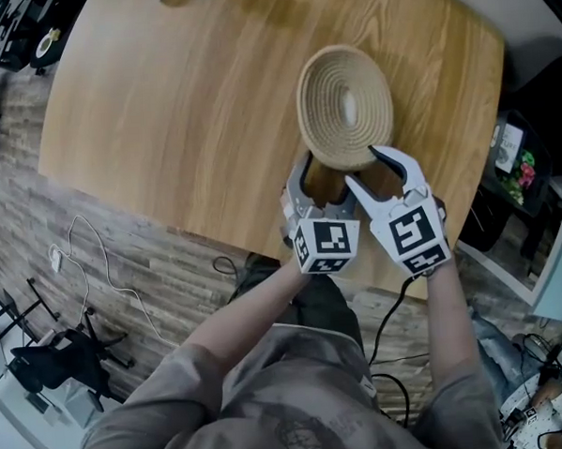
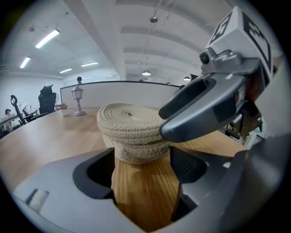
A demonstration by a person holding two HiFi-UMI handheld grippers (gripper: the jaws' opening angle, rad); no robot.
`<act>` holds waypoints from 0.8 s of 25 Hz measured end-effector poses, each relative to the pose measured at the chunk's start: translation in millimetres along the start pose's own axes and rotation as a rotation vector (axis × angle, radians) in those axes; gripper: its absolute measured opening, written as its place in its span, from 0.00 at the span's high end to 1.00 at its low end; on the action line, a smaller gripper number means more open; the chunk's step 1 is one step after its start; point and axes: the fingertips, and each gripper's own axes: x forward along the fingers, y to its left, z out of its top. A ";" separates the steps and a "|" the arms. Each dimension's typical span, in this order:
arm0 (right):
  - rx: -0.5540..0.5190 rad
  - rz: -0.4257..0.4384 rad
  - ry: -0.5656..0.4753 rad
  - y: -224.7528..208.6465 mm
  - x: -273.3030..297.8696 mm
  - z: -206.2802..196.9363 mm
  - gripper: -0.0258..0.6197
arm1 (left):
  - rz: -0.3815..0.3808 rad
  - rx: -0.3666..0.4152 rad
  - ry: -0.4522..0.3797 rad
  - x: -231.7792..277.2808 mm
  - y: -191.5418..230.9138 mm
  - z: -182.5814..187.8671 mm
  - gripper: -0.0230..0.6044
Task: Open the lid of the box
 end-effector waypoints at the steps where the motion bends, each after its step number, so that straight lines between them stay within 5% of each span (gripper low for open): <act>1: 0.018 0.001 -0.012 -0.6 0.2 0.6 0.63 | -0.006 0.012 0.002 1.2 -2.0 -0.3 0.36; 4: 0.049 -0.002 -0.037 -0.6 2.1 2.8 0.63 | -0.037 0.045 -0.001 2.4 -5.2 0.8 0.45; 13: -0.285 -0.067 0.054 4.5 10.5 -1.5 0.63 | -0.050 0.051 0.001 -0.4 -3.8 0.0 0.49; 20: -0.451 -0.031 0.085 9.8 17.0 0.0 0.70 | -0.064 0.048 0.005 -0.3 -2.5 -0.2 0.51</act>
